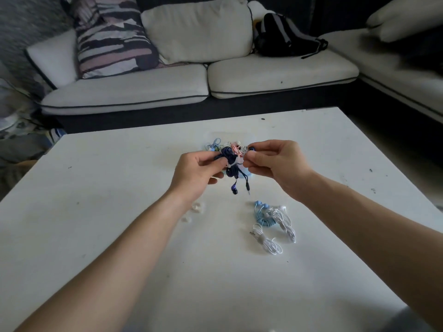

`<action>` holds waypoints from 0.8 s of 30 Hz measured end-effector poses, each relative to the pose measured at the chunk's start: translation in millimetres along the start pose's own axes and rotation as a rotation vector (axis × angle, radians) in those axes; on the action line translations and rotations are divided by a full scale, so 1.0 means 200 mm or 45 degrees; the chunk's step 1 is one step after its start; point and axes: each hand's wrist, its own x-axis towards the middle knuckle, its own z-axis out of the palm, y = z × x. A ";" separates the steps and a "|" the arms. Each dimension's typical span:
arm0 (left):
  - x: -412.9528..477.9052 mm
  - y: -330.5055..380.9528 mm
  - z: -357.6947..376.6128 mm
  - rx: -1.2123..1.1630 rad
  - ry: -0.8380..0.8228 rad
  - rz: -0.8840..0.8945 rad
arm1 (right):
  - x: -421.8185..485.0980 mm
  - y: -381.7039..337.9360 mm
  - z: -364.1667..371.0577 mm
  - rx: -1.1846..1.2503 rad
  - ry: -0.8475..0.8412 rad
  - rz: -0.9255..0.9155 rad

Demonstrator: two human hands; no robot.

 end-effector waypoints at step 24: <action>0.84 -0.10 0.14 0.428 0.217 -0.038 | 0.79 0.02 0.02 -0.470 0.202 -0.014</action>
